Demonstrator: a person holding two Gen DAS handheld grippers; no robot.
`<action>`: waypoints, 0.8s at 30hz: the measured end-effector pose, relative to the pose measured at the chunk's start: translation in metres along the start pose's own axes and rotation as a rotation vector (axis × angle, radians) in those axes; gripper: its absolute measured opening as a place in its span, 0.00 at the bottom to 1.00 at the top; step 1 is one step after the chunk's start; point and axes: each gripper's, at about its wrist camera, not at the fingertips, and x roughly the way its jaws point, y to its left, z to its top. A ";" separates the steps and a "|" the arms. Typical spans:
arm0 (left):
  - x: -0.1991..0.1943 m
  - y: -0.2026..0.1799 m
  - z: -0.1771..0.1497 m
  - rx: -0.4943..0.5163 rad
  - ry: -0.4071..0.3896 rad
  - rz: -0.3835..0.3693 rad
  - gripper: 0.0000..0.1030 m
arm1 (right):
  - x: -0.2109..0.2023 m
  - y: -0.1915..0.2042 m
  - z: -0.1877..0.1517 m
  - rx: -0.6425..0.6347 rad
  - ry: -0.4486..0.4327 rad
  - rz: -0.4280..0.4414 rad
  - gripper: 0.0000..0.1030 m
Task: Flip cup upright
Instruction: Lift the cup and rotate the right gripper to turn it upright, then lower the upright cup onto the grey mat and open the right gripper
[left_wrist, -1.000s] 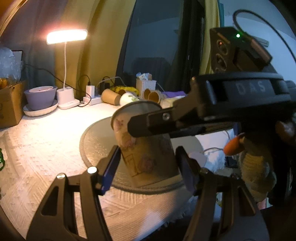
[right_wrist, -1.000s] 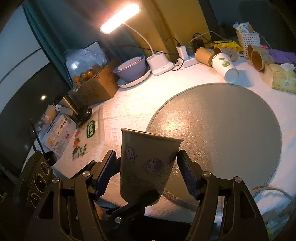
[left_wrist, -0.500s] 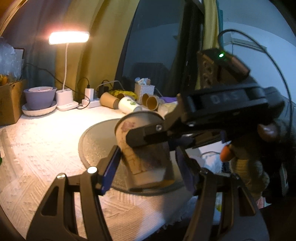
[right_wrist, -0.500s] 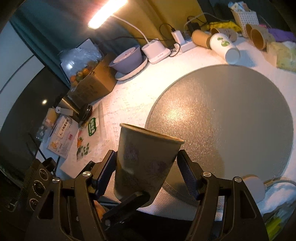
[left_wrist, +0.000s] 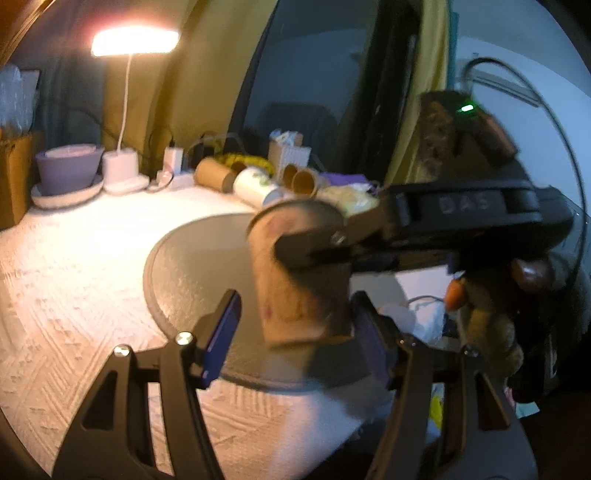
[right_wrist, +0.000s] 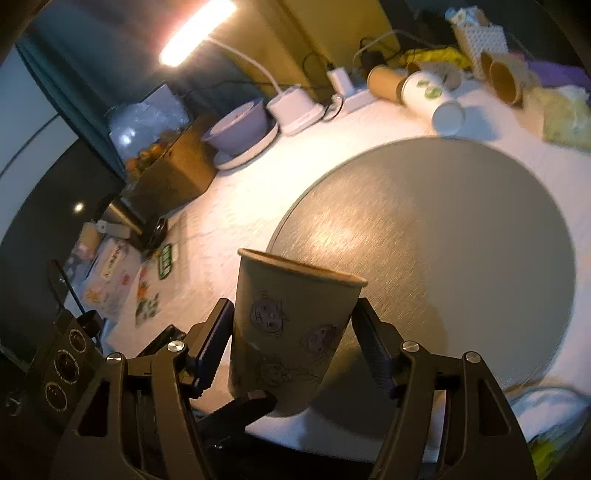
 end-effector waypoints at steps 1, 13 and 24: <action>0.003 0.002 0.001 -0.009 0.015 0.007 0.62 | -0.001 -0.001 0.001 -0.015 -0.015 -0.020 0.67; 0.022 0.037 0.021 -0.125 0.119 0.098 0.63 | 0.018 -0.023 0.032 -0.231 -0.179 -0.316 0.67; 0.041 0.054 0.023 -0.207 0.220 0.149 0.63 | 0.019 -0.021 0.027 -0.374 -0.298 -0.449 0.67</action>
